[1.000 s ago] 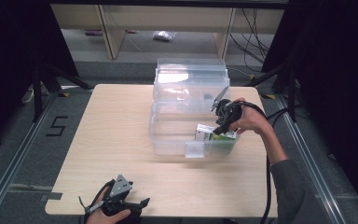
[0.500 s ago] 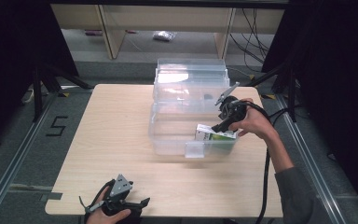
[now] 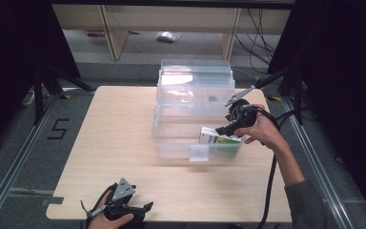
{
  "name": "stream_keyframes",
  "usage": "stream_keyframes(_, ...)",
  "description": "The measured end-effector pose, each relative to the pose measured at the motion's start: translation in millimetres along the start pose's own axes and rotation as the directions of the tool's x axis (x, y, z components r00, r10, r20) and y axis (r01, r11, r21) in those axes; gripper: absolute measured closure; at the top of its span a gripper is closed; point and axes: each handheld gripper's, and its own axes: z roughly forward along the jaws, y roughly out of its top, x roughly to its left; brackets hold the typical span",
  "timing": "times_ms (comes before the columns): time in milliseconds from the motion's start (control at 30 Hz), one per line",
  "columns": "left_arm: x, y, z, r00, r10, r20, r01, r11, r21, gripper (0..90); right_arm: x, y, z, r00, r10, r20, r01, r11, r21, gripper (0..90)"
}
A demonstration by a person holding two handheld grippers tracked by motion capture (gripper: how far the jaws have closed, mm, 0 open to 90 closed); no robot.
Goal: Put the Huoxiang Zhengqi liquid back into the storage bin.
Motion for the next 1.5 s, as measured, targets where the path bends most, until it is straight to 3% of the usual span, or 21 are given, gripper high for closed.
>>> stream_keyframes(167,2.4,0.3,-0.4,1.0,-0.001,-0.008,0.001,0.9997,0.025,14.8,6.1,-10.1,-5.4,0.9996,0.017,0.023,-0.016,0.999,-0.045,28.3)
stream_keyframes(200,2.4,0.3,-0.5,1.0,-0.001,-0.009,0.001,0.9997,0.022,14.8,5.9,-12.9,-4.1,0.9998,-0.009,0.018,0.01,0.997,-0.074,27.8)
stream_keyframes(233,2.4,0.4,-0.5,0.9999,-0.001,-0.011,0.002,0.9998,0.019,14.8,9.1,-13.6,-7.0,0.9994,0.028,0.019,-0.027,0.998,-0.063,27.0)
stream_keyframes(367,2.1,0.5,-0.5,1.0,0.008,0.005,-0.008,0.9999,0.013,14.8,13.8,-18.8,-12.0,0.9993,0.027,0.026,-0.025,0.995,-0.101,26.9)
stream_keyframes(400,2.0,0.5,-0.9,0.9999,0.014,0.01,-0.014,0.9998,0.014,14.8,13.6,-19.9,-13.4,0.9992,0.005,0.039,-0.001,0.994,-0.11,26.9)
stream_keyframes(533,1.6,0.6,-1.5,1.0,0.003,-0.004,-0.003,1.0,0.008,14.8,20.4,-23.9,-14.6,0.9995,0.01,0.031,-0.005,0.99,-0.14,26.8)
stream_keyframes(600,0.7,0.1,-1.3,0.9999,-0.003,-0.011,0.003,1.0,-0.004,14.8,20.1,-24.1,-17.0,0.9993,-0.002,0.038,0.007,0.991,-0.13,26.7)
stream_keyframes(667,1.7,1.0,-1.6,1.0,0.001,0.004,-0.001,1.0,0.005,14.8,23.6,-25.3,-18.5,0.9996,0.016,0.023,-0.013,0.992,-0.127,26.3)
stream_keyframes(700,2.5,0.9,-1.7,0.9999,0.011,-0.003,-0.011,0.9999,0.008,14.8,25.5,-26.2,-18.6,0.9993,0.015,0.035,-0.009,0.988,-0.153,25.8)
stream_keyframes(833,2.6,1.0,-1.7,0.9999,0.013,-0.003,-0.013,0.9998,0.012,14.8,30.3,-27.3,-20.9,0.9995,0.022,0.023,-0.018,0.988,-0.154,25.6)
stream_keyframes(867,2.6,1.0,-1.7,0.9999,0.013,-0.003,-0.013,0.9998,0.012,14.8,29.5,-27.8,-20.6,0.9997,0.001,0.024,0.003,0.987,-0.159,25.4)
stream_keyframes(967,0.6,0.6,-1.1,1.0,0.002,-0.004,-0.002,1.0,-0.009,14.8,32.6,-28.8,-22.9,0.9996,0.018,0.021,-0.014,0.988,-0.155,24.6)
stream_keyframes(1100,0.7,0.5,-1.4,0.9999,-0.001,-0.013,0.001,1.0,-0.005,14.8,33.9,-31.4,-23.7,0.9998,0.002,0.017,0.001,0.988,-0.157,23.8)
stream_keyframes(1167,2.1,0.9,-2.2,1.0,0.006,-0.006,-0.006,0.9999,0.012,14.8,36.3,-33.0,-23.8,0.9995,0.024,0.022,-0.02,0.987,-0.157,22.5)
stream_keyframes(1200,0.6,0.7,-1.3,0.9999,-0.013,-0.002,0.013,0.9999,-0.004,14.8,38.7,-35.2,-22.4,0.9991,0.032,0.029,-0.026,0.982,-0.185,22.2)
stream_keyframes(1233,1.6,1.0,-1.6,1.0,0.001,0.003,-0.001,1.0,0.005,14.8,38.8,-35.7,-23.9,0.9994,0.028,0.02,-0.024,0.984,-0.178,21.9)
stream_keyframes(1267,2.3,0.7,-1.4,1.0,0.007,-0.001,-0.007,1.0,0.005,14.8,43.3,-36.8,-25.8,0.9967,0.08,0.014,-0.077,0.982,-0.174,21.7)
stream_keyframes(1300,2.9,0.9,-1.6,0.9999,0.013,-0.005,-0.013,0.9998,0.012,14.8,43.8,-38.0,-24.1,0.9972,0.071,0.025,-0.064,0.977,-0.203,21.7)
stream_keyframes(1333,2.6,0.9,-1.7,0.9999,0.009,-0.005,-0.009,0.9999,0.01,14.8,45.4,-38.9,-26.0,0.9966,0.082,0.013,-0.078,0.979,-0.191,21.4)
stream_keyframes(1367,1.0,0.6,-1.0,1.0,-0.005,0.001,0.005,0.9999,-0.012,14.8,46.4,-39.9,-24.8,0.997,0.075,0.019,-0.069,0.975,-0.211,21.5)
stream_keyframes(1500,2.5,1.0,-1.9,0.9999,0.009,-0.006,-0.008,0.9999,0.013,14.8,50.7,-42.8,-26.1,0.9977,0.066,0.014,-0.062,0.973,-0.224,20.8)
